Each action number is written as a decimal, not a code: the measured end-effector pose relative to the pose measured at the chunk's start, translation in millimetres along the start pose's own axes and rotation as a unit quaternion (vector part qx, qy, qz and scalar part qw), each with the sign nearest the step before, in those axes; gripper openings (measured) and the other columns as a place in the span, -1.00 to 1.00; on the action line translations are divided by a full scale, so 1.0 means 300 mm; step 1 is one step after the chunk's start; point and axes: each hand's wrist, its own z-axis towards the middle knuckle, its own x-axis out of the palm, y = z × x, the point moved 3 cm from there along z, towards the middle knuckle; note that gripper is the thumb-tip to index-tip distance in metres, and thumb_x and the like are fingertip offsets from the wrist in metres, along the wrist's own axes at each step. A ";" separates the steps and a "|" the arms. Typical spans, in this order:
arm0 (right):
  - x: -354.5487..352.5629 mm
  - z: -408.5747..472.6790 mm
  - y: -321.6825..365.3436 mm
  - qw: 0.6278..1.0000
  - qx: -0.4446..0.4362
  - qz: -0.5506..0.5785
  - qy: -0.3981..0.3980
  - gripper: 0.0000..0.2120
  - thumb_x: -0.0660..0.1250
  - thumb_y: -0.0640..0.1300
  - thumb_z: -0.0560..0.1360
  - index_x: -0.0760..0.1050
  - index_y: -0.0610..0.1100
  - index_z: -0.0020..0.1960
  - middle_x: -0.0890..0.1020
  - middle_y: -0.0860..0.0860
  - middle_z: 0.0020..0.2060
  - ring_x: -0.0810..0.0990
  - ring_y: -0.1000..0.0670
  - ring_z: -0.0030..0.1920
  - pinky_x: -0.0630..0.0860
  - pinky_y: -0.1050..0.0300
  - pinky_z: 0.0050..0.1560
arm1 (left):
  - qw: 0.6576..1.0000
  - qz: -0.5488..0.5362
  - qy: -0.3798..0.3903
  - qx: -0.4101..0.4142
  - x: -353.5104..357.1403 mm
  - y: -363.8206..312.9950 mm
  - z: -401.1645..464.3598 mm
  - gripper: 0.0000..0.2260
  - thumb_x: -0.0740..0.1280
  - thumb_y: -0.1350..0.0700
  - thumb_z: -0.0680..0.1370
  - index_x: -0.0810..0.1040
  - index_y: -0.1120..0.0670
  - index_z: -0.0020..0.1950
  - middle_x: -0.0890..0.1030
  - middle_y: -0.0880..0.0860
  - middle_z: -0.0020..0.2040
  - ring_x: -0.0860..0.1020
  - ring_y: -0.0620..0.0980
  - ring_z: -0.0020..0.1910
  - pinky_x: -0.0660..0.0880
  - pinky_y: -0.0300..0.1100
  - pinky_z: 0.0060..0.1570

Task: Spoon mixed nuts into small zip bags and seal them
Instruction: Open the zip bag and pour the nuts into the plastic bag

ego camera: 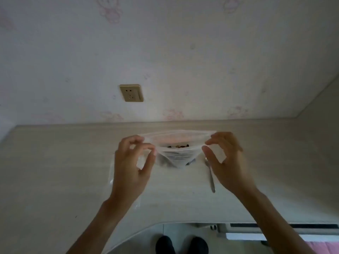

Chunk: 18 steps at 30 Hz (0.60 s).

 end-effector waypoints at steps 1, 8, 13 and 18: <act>0.006 0.016 -0.005 0.999 -0.020 -0.018 -0.024 -0.88 0.47 -0.08 0.54 0.63 -0.11 0.02 0.56 -0.07 0.20 0.59 -0.12 0.17 0.61 -0.08 0.08 | 0.999 0.019 -0.032 0.014 0.003 0.009 0.012 -0.89 0.38 -0.01 0.61 0.67 -0.04 0.06 0.47 -0.02 0.26 0.48 -0.03 0.33 0.40 -0.09 0.28; 0.113 0.037 -0.129 0.996 -0.001 -0.092 0.003 -0.67 0.27 0.20 0.54 0.69 0.02 0.04 0.46 -0.11 0.46 0.44 -0.17 0.43 0.44 -0.20 0.37 | 0.989 -0.071 -0.043 -0.121 0.138 0.180 0.004 -0.91 0.41 0.12 0.63 0.68 -0.06 0.04 0.44 -0.03 0.43 0.32 -0.07 0.53 0.34 0.03 0.48; 0.179 0.027 -0.229 0.995 0.002 -0.091 -0.047 -0.70 0.30 0.10 0.59 0.69 -0.06 0.12 0.47 -0.11 0.42 0.51 -0.14 0.36 0.38 0.10 0.26 | 0.983 -0.125 -0.051 -0.126 0.221 0.261 -0.039 -0.85 0.39 0.08 0.64 0.65 -0.20 0.00 0.53 -0.32 0.14 0.46 -0.12 0.40 0.50 -0.32 0.11; 0.207 -0.040 -0.252 0.994 -0.022 -0.076 -0.079 -0.82 0.41 -0.04 0.58 0.68 -0.12 0.08 0.57 -0.04 0.20 0.54 0.08 0.01 0.38 0.49 -0.07 | 0.955 -0.233 -0.072 -0.171 0.264 0.313 -0.116 -0.88 0.37 0.06 0.65 0.70 -0.09 -0.01 0.74 -0.06 -0.11 0.68 -0.08 -0.05 0.62 -0.01 0.03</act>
